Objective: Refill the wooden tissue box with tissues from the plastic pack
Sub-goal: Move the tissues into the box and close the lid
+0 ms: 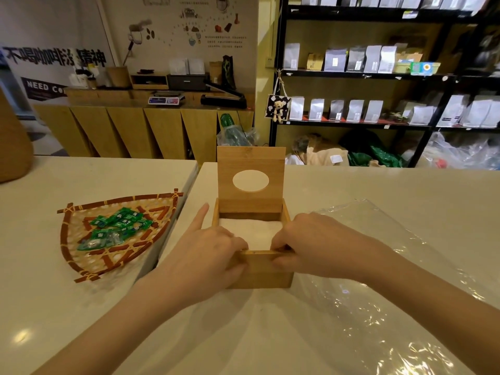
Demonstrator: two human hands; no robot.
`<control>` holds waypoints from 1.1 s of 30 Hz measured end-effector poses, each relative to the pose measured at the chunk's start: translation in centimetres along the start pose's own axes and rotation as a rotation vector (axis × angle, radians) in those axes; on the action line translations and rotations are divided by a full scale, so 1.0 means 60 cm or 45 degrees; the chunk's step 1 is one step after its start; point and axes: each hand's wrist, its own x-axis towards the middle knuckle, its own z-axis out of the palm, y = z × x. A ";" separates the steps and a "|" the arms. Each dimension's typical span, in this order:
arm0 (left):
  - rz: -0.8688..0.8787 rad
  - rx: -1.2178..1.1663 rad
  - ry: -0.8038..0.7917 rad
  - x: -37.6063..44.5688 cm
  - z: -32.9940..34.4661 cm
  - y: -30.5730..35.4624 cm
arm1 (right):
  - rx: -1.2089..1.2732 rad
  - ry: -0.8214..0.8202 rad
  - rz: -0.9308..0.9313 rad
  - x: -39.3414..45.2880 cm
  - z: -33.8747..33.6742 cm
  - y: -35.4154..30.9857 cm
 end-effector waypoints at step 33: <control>-0.067 -0.478 0.823 0.000 0.022 -0.018 | 0.054 1.184 -0.307 0.022 0.056 0.048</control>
